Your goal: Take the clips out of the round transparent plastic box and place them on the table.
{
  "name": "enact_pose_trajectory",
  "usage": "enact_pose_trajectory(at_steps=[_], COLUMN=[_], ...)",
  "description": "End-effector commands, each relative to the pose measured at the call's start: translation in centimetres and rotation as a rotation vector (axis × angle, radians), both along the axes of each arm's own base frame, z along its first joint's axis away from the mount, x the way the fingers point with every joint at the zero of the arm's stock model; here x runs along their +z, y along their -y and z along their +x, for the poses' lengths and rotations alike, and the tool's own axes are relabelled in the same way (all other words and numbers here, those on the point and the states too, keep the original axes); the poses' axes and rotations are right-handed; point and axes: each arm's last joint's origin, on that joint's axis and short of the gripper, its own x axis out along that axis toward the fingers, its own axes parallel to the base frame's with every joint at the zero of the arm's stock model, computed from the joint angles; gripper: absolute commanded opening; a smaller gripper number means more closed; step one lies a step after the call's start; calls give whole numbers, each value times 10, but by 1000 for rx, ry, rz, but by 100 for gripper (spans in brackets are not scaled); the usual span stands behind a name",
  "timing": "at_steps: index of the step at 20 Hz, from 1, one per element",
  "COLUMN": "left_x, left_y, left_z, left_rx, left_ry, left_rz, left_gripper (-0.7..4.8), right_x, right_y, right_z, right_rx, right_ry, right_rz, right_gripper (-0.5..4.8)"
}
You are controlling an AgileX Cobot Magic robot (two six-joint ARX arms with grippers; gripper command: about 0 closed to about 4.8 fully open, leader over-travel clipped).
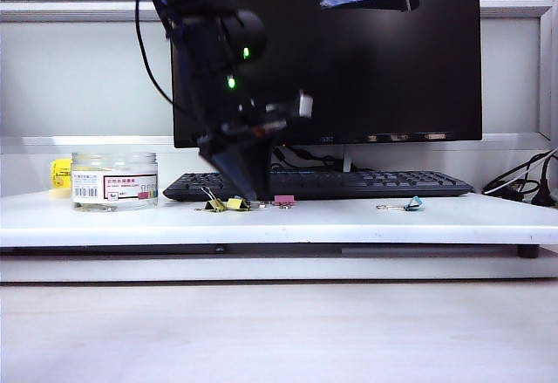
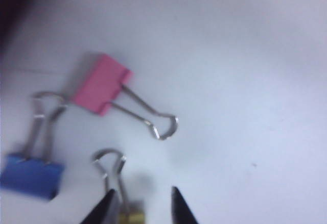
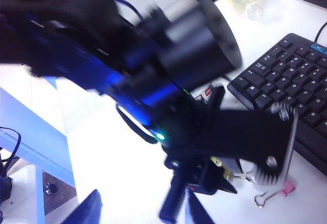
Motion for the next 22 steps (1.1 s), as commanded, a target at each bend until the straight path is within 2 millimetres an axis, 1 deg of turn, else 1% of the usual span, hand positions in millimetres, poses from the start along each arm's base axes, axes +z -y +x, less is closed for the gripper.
enact_pose_trajectory(at_steps=[1, 3, 4, 5, 6, 7, 8, 9, 11, 14, 16, 20, 22], left_x=[38, 60, 72, 89, 99, 103, 108, 108, 102, 94, 88, 73, 66], left_y=[-5, -13, -19, -32, -44, -52, -64, -75, -100, -121, -127, -126, -125], left_z=[-10, -18, -24, -35, -41, -44, -47, -45, -34, -23, -18, -10, -4], left_rx=[-22, -3, 26, 82, 133, 150, 175, 199, 275, 301, 255, 124, 124], left_ry=[104, 149, 188, 263, 301, 302, 282, 257, 186, 128, 119, 121, 124], left_rz=[-47, -37, 11, 145, 253, 305, 343, 345, 303, 220, 214, 272, 304], left_gripper=[156, 156, 156, 155, 155, 155, 154, 154, 153, 152, 152, 152, 152], right_x=[5, 5, 5, 4, 4, 4, 4, 4, 5, 5, 5, 5, 4], right_y=[0, 0, 0, 0, 0, 0, 0, 0, -1, -1, -1, -1, -1], right_z=[-2, -2, -2, -2, -2, -2, -2, -2, -3, -3, -3, -3, -4], right_rx=[9, 10, 11, 13, 12, 13, 13, 13, 37, 48, 49, 49, 52], right_ry=[21, 20, 18, 14, 12, 12, 13, 12, 3, -11, -10, -14, -18], right_rz=[9, 9, 9, 9, 9, 9, 9, 9, 26, 38, 38, 39, 40], right_gripper=[212, 212, 212, 212, 212, 212, 212, 212, 212, 212, 212, 212, 212])
